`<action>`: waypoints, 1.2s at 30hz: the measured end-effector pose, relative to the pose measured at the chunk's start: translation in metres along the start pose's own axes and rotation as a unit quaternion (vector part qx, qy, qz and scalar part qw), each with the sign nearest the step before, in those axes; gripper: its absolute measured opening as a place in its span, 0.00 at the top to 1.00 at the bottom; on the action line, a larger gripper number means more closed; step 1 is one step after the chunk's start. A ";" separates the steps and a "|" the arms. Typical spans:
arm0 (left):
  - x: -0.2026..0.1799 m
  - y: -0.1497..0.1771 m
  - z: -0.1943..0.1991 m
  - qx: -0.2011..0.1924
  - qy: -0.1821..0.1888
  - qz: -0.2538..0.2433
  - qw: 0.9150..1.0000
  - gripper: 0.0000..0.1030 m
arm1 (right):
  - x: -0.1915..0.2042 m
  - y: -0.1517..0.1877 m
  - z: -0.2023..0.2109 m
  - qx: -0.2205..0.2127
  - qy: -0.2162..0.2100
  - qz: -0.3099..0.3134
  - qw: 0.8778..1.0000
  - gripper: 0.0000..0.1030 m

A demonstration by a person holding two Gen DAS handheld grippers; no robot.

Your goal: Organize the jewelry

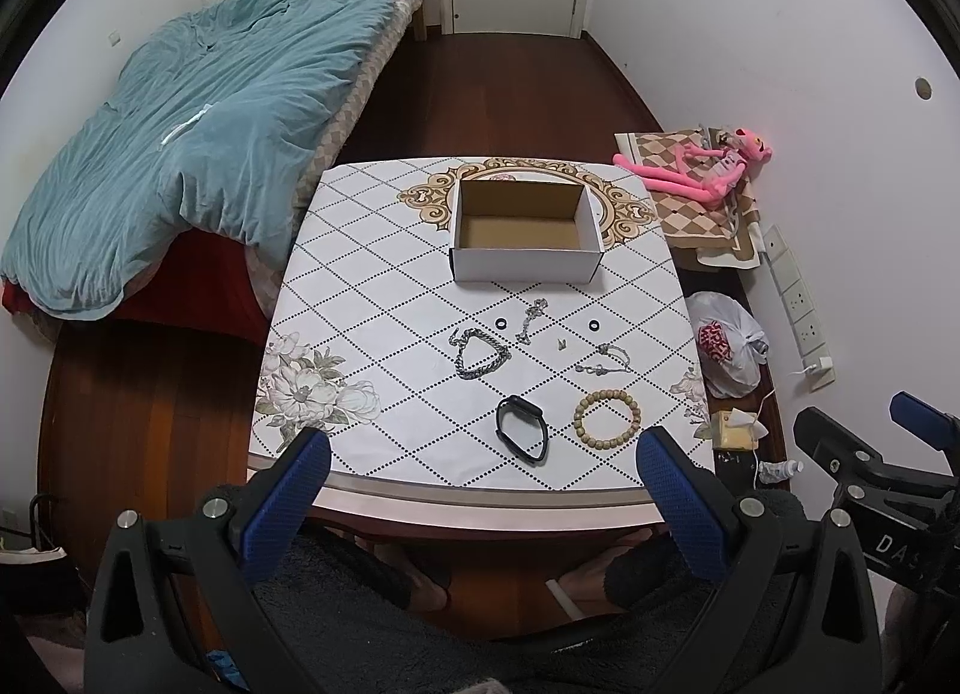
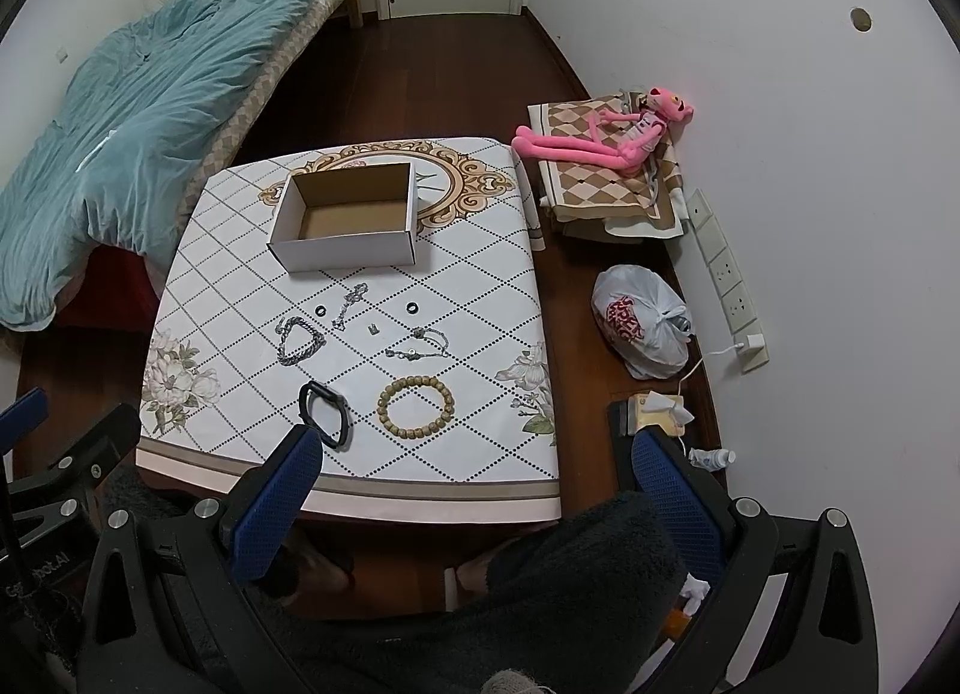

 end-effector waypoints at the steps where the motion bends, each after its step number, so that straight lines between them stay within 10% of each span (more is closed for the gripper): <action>1: 0.000 0.000 0.000 0.001 0.000 0.001 1.000 0.00 | 0.000 0.000 -0.001 0.000 0.000 -0.001 1.000 0.00; 36: -0.005 -0.002 0.009 -0.003 0.005 0.002 1.000 0.00 | 0.007 -0.005 0.005 -0.006 -0.003 -0.001 1.000 0.00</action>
Point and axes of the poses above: each gripper's, at about its wrist camera, not at the fingertips, and z roughly against the way its jaws point, x to its left, y to its underside, the point moved 8 cm from there along -z, roughly the way its jaws point, and after that the axes turned 7 degrees about z, right-handed, at the moved point
